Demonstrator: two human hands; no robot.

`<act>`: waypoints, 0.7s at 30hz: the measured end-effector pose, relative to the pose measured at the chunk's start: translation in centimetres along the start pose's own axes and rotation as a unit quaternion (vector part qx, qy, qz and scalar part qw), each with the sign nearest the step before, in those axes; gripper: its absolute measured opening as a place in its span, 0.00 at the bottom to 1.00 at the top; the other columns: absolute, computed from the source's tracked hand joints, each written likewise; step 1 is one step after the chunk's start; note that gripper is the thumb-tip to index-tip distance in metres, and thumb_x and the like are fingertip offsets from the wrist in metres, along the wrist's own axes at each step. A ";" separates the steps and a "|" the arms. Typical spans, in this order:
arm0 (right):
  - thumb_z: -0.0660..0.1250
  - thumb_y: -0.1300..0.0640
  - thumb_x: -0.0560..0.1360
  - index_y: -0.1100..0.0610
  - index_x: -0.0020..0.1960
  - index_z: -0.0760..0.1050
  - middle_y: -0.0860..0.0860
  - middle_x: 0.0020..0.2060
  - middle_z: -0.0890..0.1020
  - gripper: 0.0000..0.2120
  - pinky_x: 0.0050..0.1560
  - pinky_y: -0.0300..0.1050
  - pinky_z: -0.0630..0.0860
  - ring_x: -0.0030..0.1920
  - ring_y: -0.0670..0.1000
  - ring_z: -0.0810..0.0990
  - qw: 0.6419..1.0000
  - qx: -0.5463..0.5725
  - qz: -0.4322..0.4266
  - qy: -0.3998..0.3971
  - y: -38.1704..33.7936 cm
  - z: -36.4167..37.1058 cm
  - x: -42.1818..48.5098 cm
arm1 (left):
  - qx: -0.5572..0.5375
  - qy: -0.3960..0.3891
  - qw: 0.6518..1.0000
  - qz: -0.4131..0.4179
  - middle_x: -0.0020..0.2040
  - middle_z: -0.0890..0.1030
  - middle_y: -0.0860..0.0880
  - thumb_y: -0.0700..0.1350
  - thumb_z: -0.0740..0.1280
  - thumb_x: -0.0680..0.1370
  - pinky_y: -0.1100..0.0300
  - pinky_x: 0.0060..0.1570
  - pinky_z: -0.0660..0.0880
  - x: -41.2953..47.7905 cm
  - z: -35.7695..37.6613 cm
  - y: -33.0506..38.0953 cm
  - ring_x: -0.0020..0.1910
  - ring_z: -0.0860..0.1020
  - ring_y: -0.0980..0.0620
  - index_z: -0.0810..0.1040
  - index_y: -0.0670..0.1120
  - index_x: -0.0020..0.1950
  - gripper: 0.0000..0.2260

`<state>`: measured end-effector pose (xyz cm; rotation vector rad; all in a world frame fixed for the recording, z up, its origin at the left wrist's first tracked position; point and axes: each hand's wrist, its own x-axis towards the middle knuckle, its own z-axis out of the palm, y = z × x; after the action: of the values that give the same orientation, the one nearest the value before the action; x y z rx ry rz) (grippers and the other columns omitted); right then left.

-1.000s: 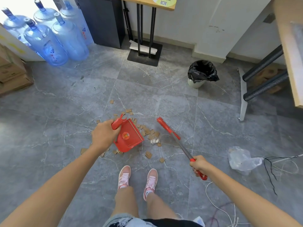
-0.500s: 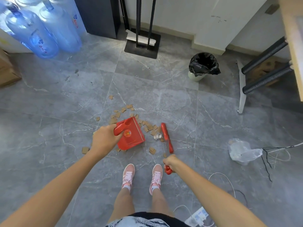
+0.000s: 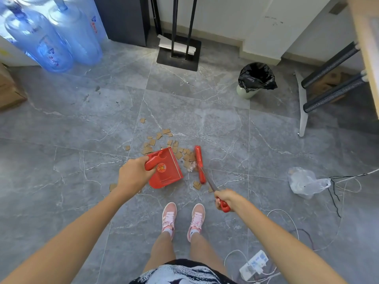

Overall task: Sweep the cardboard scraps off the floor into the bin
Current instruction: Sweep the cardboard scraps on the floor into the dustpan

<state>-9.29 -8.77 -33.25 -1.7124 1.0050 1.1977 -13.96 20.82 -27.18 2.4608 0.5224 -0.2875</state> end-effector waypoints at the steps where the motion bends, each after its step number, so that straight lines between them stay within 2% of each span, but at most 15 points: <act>1: 0.52 0.69 0.78 0.59 0.37 0.63 0.53 0.25 0.65 0.13 0.17 0.27 0.63 0.10 0.44 0.62 1.000 0.012 0.004 -0.001 0.5 -0.7 -0.4 | -0.003 -0.003 1.000 0.000 0.24 0.69 0.56 0.55 0.67 0.76 0.60 0.26 0.63 -0.2 -0.2 0.1 0.25 0.69 0.52 0.64 0.53 0.29 0.19; 9: 0.53 0.69 0.78 0.61 0.37 0.64 0.53 0.26 0.65 0.12 0.14 0.29 0.62 0.11 0.44 0.62 0.999 0.031 0.020 0.014 3.2 -5.4 -2.7 | -0.002 0.003 1.000 0.021 0.24 0.70 0.55 0.54 0.67 0.76 0.61 0.25 0.63 -0.8 -1.2 1.5 0.24 0.69 0.53 0.63 0.55 0.28 0.19; 14: 0.54 0.68 0.78 0.61 0.35 0.63 0.52 0.20 0.65 0.13 0.15 0.29 0.63 0.11 0.44 0.62 0.998 0.047 0.035 0.018 4.3 -7.2 -1.5 | 0.010 -0.002 1.000 0.027 0.25 0.70 0.55 0.54 0.67 0.76 0.62 0.26 0.65 -1.2 -0.7 2.5 0.24 0.71 0.52 0.64 0.55 0.29 0.18; 19: 0.54 0.67 0.78 0.62 0.35 0.63 0.54 0.26 0.65 0.13 0.15 0.28 0.63 0.10 0.44 0.61 0.997 0.054 0.054 0.015 5.9 -9.2 -0.7 | 0.024 0.001 0.999 0.025 0.25 0.71 0.55 0.53 0.68 0.75 0.61 0.26 0.65 -1.5 -0.1 3.4 0.25 0.72 0.51 0.64 0.56 0.30 0.17; 21: 0.53 0.66 0.79 0.61 0.35 0.62 0.53 0.23 0.65 0.14 0.16 0.27 0.63 0.10 0.44 0.62 0.996 0.052 0.065 0.015 6.8 -9.7 -0.2 | 0.030 0.007 0.999 0.025 0.25 0.70 0.56 0.53 0.68 0.76 0.61 0.26 0.64 -1.6 0.1 3.8 0.25 0.71 0.52 0.63 0.56 0.29 0.18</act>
<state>-12.42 -20.10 -31.91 -1.6092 1.1925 1.1838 -13.79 17.46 -24.75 2.5323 0.4624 -0.2696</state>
